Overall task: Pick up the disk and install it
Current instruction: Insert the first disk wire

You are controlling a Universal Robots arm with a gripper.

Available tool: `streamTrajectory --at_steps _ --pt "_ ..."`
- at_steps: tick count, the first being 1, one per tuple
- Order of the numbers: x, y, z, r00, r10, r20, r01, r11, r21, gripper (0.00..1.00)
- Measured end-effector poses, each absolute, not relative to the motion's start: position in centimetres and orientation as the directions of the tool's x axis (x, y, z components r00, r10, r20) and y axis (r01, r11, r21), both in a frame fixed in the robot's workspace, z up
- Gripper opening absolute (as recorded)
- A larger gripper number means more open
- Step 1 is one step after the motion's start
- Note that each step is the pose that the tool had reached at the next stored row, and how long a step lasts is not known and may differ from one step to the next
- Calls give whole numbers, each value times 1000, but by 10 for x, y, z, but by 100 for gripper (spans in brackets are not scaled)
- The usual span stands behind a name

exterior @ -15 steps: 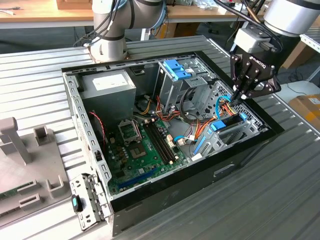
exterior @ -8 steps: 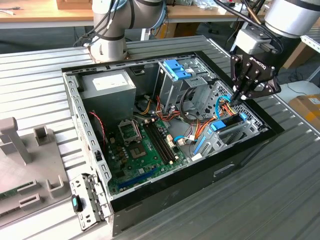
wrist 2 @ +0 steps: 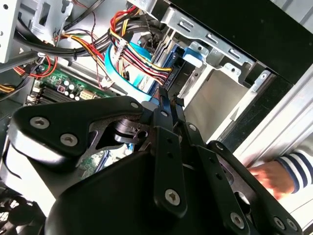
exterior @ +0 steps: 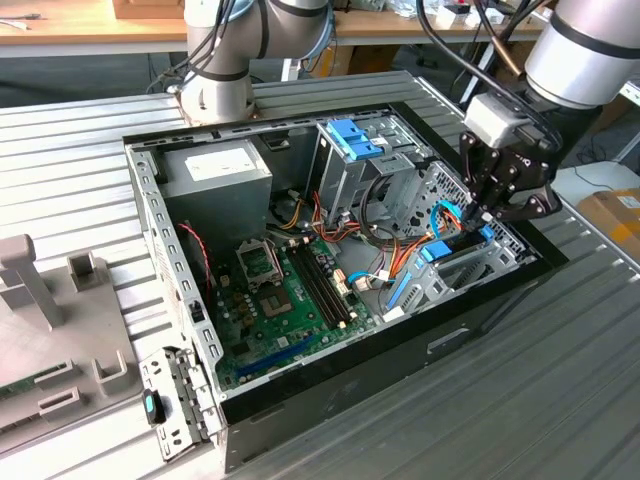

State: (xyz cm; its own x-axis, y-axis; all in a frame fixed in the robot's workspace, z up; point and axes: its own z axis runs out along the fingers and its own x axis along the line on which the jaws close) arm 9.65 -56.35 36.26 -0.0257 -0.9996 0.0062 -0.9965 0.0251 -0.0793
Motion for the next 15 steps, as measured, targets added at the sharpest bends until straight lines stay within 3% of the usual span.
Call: streamTrajectory --at_steps 15 --pt "93 -564 359 21 -1000 5 -995 -22 -95 16"
